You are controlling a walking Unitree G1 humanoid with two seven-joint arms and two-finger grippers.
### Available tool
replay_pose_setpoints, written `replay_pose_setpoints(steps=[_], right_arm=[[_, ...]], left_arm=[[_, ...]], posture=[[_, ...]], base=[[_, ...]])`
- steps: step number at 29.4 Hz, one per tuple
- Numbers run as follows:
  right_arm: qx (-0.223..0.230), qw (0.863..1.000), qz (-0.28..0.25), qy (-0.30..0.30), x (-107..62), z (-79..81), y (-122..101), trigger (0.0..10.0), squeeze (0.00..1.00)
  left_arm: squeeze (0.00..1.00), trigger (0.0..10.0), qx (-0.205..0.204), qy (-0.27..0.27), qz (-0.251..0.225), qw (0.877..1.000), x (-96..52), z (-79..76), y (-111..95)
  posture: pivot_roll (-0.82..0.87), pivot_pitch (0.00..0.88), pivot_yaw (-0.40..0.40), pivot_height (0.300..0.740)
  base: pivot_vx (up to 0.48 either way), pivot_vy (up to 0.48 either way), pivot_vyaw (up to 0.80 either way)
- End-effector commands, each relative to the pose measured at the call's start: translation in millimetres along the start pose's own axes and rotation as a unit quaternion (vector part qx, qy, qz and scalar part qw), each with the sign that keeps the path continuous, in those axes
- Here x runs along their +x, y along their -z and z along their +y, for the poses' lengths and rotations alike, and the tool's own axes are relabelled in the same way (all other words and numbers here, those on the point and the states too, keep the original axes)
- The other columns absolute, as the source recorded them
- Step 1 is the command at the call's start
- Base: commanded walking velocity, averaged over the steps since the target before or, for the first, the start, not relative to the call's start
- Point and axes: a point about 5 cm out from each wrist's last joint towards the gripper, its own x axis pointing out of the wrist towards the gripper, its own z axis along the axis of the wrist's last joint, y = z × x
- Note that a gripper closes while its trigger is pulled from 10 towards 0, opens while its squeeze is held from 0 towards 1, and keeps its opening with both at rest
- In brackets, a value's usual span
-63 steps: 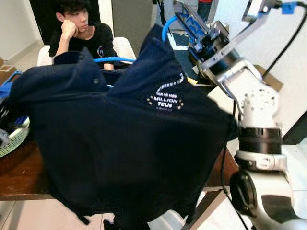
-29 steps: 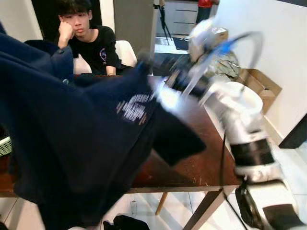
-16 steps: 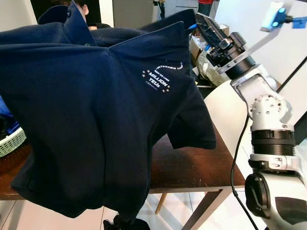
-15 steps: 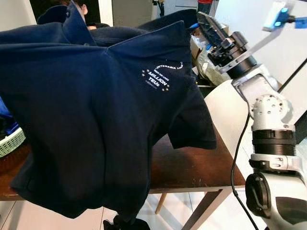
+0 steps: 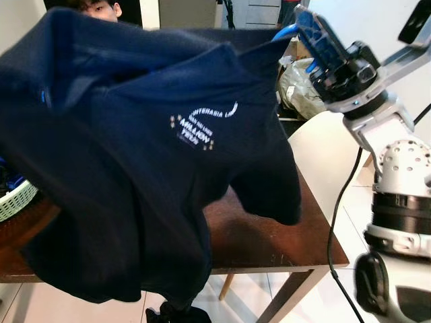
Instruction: Hang hanger
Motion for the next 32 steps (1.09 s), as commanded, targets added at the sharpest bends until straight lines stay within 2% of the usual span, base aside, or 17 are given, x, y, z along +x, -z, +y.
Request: replay_pose_setpoints(steps=[1,2,4,5,6,7,10,11,12,14,15,16,17,22,25,31,32], right_arm=[[-0.003,0.999,0.024,-0.041,5.3,9.3,0.8,0.0,0.0],[-0.003,0.999,0.024,-0.041,5.3,9.3,0.8,0.0,0.0],[-0.017,0.997,0.064,-0.043,5.6,9.9,8.3,0.0,0.0],[-0.017,0.997,0.064,-0.043,5.6,9.9,8.3,0.0,0.0],[-0.021,0.997,0.07,-0.039,6.0,9.2,10.4,0.0,0.0],[-0.023,0.997,0.068,-0.035,6.2,8.3,10.9,0.0,0.0],[-0.025,0.998,0.055,-0.024,6.7,6.5,9.8,0.0,0.0],[-0.025,0.998,0.055,-0.024,6.7,6.5,9.8,0.0,0.0],[-0.026,0.998,0.045,-0.019,7.1,6.2,8.6,0.0,0.0],[-0.026,0.998,0.045,-0.019,7.1,6.2,8.6,0.0,0.0],[-0.024,0.999,0.033,-0.017,7.7,6.0,7.2,0.0,0.0],[-0.024,0.999,0.033,-0.017,7.7,6.0,7.2,0.0,0.0],[-0.015,1.0,-0.015,-0.02,6.4,6.3,-9.3,0.0,0.0],[-0.011,0.999,-0.045,-0.02,2.5,4.9,-21.1,0.0,0.0],[-0.008,0.996,-0.091,0.003,-7.5,-3.1,-33.7,0.0,0.0],[-0.009,0.996,-0.086,0.018,-10.8,-5.7,-33.9,0.0,0.0],[-0.011,0.996,-0.08,0.024,-11.1,-6.6,-32.6,0.0,0.0]], left_arm=[[0.0,0.0,0.031,-0.003,-0.009,0.999,5.1,0.2,-4.5],[0.0,0.0,0.031,-0.003,-0.009,0.999,5.1,0.2,-4.5],[0.0,4.7,0.057,0.01,0.025,0.998,7.6,-6.6,4.5],[0.0,4.7,0.057,0.01,0.025,0.998,7.6,-6.6,4.5],[0.0,10.0,0.052,0.036,0.044,0.997,7.0,-15.1,10.7],[0.96,10.0,0.038,0.069,0.058,0.995,4.1,-27.0,17.5],[1.0,10.0,-0.01,0.139,0.086,0.987,-5.3,-52.0,28.4],[1.0,10.0,-0.01,0.139,0.086,0.987,-5.3,-52.0,28.4],[1.0,10.0,-0.015,0.195,0.104,0.975,-14.2,-69.0,34.4],[1.0,10.0,-0.015,0.195,0.104,0.975,-14.2,-69.0,34.4],[1.0,10.0,-0.007,0.227,0.121,0.966,-22.4,-79.8,41.2],[1.0,10.0,-0.007,0.227,0.121,0.966,-22.4,-79.8,41.2],[1.0,10.0,0.068,0.217,0.153,0.962,-28.4,-73.0,56.2],[1.0,10.0,0.109,0.181,0.161,0.964,-26.4,-59.3,61.4],[1.0,10.0,0.152,0.103,0.164,0.969,-19.0,-29.5,59.5],[1.0,10.0,0.156,0.082,0.171,0.969,-18.2,-19.5,57.2],[1.0,10.0,0.091,0.122,0.168,0.974,-19.9,-32.8,55.4]], posture=[[0.14,0.016,-0.035,0.735],[0.14,0.016,-0.035,0.735],[0.14,0.016,-0.035,0.735],[0.14,0.016,-0.035,0.735],[0.14,0.015,-0.033,0.735],[0.14,0.016,-0.034,0.735],[0.14,0.016,-0.035,0.735],[0.14,0.016,-0.035,0.735],[0.14,0.016,-0.035,0.735],[0.14,0.016,-0.035,0.735],[0.15,0.017,-0.035,0.735],[0.15,0.017,-0.035,0.735],[0.15,0.017,-0.035,0.735],[0.14,0.012,-0.036,0.735],[0.14,0.01,-0.034,0.735],[0.14,0.01,-0.034,0.735],[0.14,0.005,-0.034,0.735]], base=[[0.0,0.0,0.0],[0.0,0.0,0.0],[0.0,0.0,0.0],[0.0,0.0,0.0],[0.0,0.0,0.0],[0.0,0.0,0.0],[0.0,0.0,0.0],[0.0,0.0,0.0],[0.0,0.0,0.0],[0.0,0.0,0.0],[0.0,0.0,0.0],[0.0,0.0,0.0],[0.0,0.0,0.0],[0.0,0.0,0.0],[0.0,0.0,0.0],[0.0,0.0,0.0],[0.0,0.0,0.0]])
